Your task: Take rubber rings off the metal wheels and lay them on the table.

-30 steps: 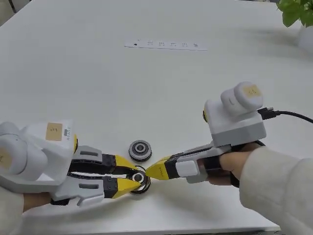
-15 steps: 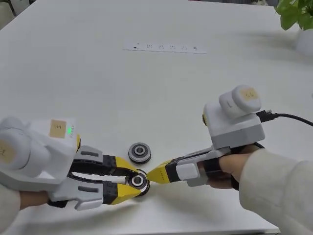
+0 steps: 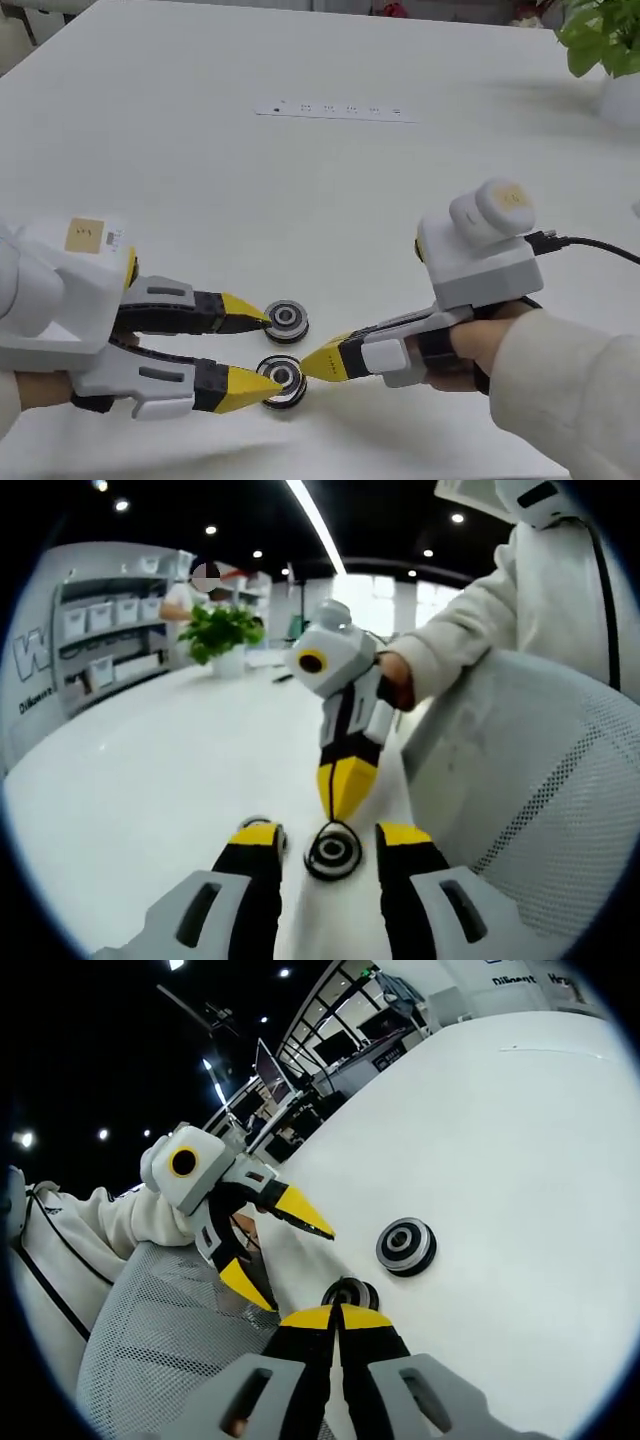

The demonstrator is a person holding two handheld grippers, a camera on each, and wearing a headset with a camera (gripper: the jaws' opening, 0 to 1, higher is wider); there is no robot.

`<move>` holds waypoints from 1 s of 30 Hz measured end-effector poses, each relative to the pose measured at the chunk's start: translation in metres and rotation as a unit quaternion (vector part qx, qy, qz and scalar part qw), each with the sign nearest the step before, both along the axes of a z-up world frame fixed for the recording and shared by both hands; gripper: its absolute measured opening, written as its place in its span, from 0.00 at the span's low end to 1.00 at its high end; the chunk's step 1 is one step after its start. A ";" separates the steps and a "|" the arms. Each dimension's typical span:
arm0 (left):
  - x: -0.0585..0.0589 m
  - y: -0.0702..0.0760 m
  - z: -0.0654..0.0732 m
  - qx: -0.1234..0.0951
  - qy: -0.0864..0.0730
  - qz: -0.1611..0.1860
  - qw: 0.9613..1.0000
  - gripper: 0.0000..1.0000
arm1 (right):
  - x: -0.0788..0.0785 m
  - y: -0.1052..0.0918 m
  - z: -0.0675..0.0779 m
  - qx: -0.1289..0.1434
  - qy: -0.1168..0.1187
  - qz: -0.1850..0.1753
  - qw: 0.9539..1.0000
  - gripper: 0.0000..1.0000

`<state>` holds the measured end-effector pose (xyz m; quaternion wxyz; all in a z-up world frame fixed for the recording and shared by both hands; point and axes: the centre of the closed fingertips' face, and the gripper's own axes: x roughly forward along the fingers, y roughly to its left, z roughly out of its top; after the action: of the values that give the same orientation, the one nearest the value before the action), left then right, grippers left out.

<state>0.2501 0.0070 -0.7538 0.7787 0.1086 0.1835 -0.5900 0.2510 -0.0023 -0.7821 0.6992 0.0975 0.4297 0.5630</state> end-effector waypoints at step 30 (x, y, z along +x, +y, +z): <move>-0.005 0.048 0.033 -0.020 -0.025 0.066 0.997 0.82 | 0.009 -0.001 0.022 0.028 -0.006 -0.025 0.999 0.00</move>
<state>0.2448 0.0552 -0.7206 0.8222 0.0960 0.1588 -0.5381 0.2601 -0.0032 -0.7601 0.7126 0.1243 0.4068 0.5580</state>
